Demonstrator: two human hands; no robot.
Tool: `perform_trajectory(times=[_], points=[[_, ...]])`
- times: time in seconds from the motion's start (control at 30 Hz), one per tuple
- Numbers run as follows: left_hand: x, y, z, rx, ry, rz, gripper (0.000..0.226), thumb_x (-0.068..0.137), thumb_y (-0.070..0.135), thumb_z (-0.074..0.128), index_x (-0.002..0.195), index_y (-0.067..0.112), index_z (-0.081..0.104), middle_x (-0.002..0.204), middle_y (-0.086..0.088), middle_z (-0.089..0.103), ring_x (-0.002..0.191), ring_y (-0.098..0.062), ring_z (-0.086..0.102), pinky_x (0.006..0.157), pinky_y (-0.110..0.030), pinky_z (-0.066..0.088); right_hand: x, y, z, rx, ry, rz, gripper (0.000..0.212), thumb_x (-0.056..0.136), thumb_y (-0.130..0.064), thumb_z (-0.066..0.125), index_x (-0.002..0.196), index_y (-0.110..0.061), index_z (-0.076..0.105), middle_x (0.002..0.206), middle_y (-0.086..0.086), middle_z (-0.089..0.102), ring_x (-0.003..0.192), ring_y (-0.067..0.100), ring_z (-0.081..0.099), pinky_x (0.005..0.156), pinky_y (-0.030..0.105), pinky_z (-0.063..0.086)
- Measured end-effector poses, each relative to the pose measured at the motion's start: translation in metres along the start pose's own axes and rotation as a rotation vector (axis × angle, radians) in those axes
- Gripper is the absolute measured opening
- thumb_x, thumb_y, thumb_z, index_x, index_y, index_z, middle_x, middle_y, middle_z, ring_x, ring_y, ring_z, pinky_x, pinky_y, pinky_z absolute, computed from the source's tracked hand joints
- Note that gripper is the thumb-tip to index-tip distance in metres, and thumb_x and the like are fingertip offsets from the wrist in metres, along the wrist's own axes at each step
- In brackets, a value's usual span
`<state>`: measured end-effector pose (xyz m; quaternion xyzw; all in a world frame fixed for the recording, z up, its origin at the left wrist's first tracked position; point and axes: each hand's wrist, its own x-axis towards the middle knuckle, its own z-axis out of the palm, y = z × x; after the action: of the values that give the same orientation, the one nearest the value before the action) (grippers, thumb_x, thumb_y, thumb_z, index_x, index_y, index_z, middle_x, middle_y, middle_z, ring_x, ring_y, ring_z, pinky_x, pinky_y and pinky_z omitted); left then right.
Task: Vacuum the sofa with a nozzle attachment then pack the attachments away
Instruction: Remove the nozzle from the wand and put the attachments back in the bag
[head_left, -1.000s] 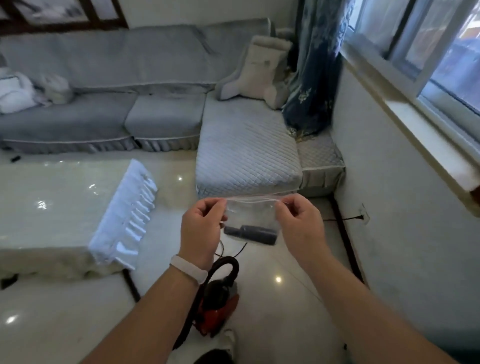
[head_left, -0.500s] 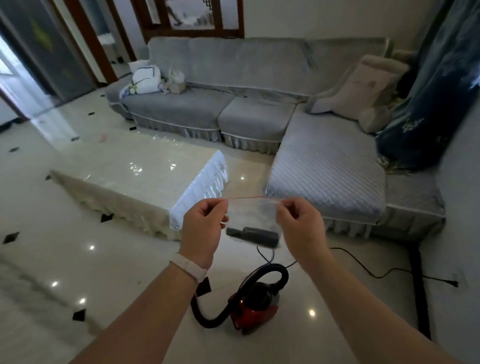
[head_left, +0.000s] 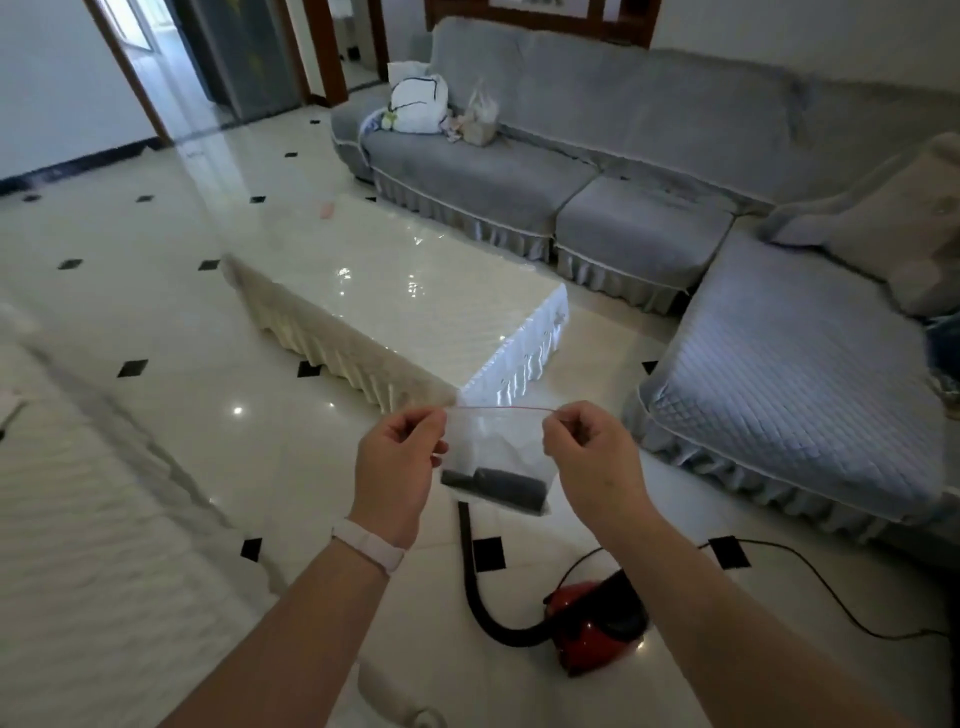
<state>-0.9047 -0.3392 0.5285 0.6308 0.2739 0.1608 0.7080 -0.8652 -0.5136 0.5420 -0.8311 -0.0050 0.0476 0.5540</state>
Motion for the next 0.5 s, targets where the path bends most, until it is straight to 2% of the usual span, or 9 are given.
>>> perform_trajectory(times=[0.07,0.17,0.23,0.5], points=[[0.023,-0.001,-0.034,-0.013,0.038,-0.024,0.009,0.093,0.009,0.065,0.086,0.012,0.071,0.075,-0.004,0.067,0.067,-0.013,0.061,0.06,-0.023,0.051,0.005,-0.013,0.039,-0.018,-0.031,0.006,0.015,0.092,-0.019,0.058,0.082,-0.01,0.063,0.083,0.016,0.065,0.06,0.009,0.047,0.058,0.023,0.041],[0.046,0.001,-0.077,-0.048,0.096,-0.048,0.009,0.093,0.01,0.065,0.087,0.011,0.07,0.078,-0.004,0.067,0.069,-0.012,0.061,0.063,-0.024,0.052,0.01,-0.032,0.087,-0.084,-0.096,-0.017,0.015,0.091,-0.018,0.057,0.08,-0.011,0.064,0.081,0.013,0.065,0.056,0.004,0.046,0.052,0.013,0.039],[0.06,0.002,-0.101,-0.068,0.118,-0.055,0.008,0.094,0.011,0.064,0.09,0.012,0.07,0.081,-0.004,0.068,0.072,-0.013,0.062,0.066,-0.026,0.053,0.016,-0.045,0.113,-0.094,-0.131,-0.03,0.014,0.091,-0.017,0.058,0.079,-0.013,0.065,0.077,0.012,0.064,0.054,0.002,0.045,0.052,0.011,0.04],[0.098,0.002,-0.15,-0.111,0.201,-0.09,0.008,0.095,0.013,0.063,0.091,0.014,0.071,0.084,-0.003,0.069,0.077,-0.016,0.063,0.069,-0.028,0.052,0.051,-0.07,0.178,-0.118,-0.215,-0.073,0.013,0.09,-0.018,0.059,0.081,-0.014,0.067,0.08,0.01,0.068,0.061,0.007,0.049,0.061,0.021,0.042]])
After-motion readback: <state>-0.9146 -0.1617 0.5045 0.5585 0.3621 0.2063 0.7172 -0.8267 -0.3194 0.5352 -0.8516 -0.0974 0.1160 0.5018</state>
